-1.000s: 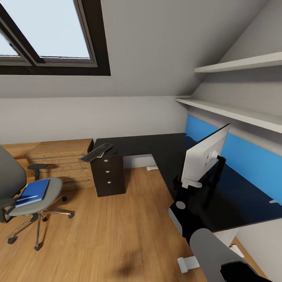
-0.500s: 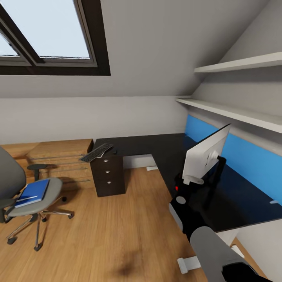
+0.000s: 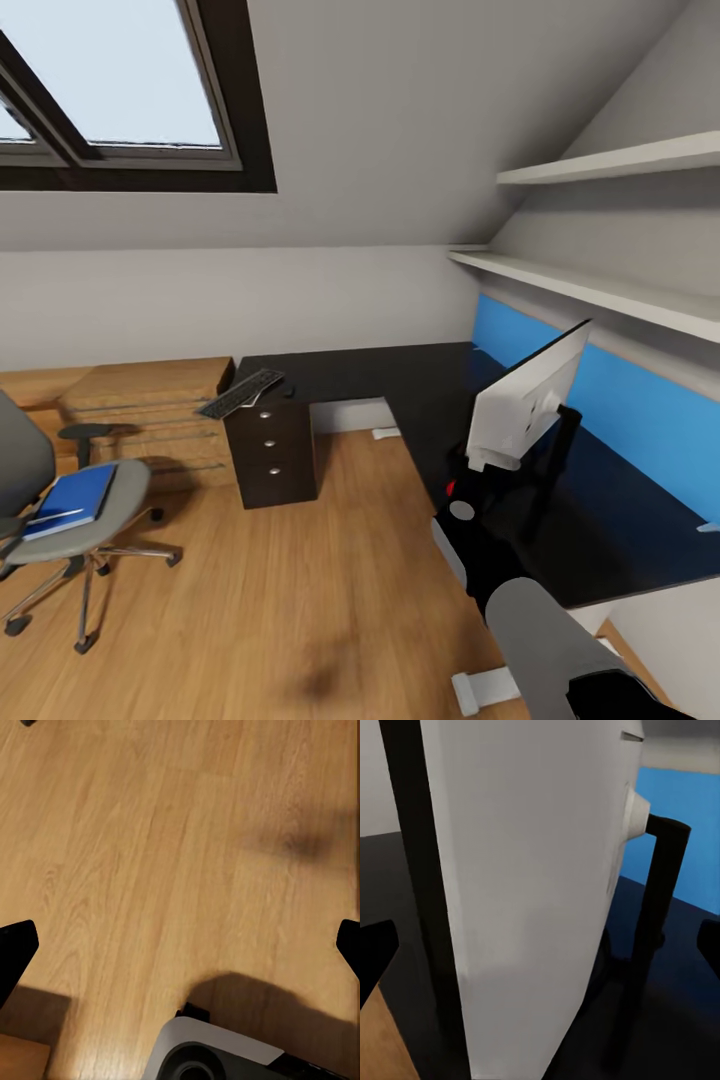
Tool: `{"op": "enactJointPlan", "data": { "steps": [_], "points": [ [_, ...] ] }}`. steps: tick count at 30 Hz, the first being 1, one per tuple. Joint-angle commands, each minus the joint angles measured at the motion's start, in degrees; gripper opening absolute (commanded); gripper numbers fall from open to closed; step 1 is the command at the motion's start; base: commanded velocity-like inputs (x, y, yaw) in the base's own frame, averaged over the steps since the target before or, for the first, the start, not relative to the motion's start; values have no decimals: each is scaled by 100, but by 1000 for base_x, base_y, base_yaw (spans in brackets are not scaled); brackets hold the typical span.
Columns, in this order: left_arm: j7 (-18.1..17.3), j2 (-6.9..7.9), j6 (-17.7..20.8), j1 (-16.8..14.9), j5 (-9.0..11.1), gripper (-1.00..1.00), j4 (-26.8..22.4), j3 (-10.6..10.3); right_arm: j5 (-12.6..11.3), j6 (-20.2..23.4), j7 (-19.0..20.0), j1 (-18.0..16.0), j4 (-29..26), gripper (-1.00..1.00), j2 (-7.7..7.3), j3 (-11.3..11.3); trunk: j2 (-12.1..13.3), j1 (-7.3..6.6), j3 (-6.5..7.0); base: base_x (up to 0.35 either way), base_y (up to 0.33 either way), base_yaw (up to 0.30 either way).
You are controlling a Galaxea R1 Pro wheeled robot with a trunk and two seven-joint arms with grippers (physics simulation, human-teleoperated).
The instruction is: In the bedroom, organize the workspace by keeping the computer under the desk, ensuring the monitor is on the desk, placing the keyboard on the desk next to the monitor, placing the mouse on the desk next to the keyboard, moving the folder from the swivel chair onto the desk next to the mouse, stacking the notebook on top of the folder with the pen on top of the notebook, and positioning the swivel chair next to the desk.
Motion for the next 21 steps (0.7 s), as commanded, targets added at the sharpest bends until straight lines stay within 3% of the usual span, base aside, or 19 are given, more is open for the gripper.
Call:
{"op": "enactJointPlan", "data": {
  "steps": [1,21],
  "points": [
    [40,0,-14,-4,-23,100,2,-12,15,-4,-34,-7,7,100,-5,14,-13,5,-13,48,-58,0],
    [47,0,-14,-4,-23,100,3,-12,15,-4,-40,-7,7,100,-8,14,-13,5,-13,45,-6,0]
  ]
}}
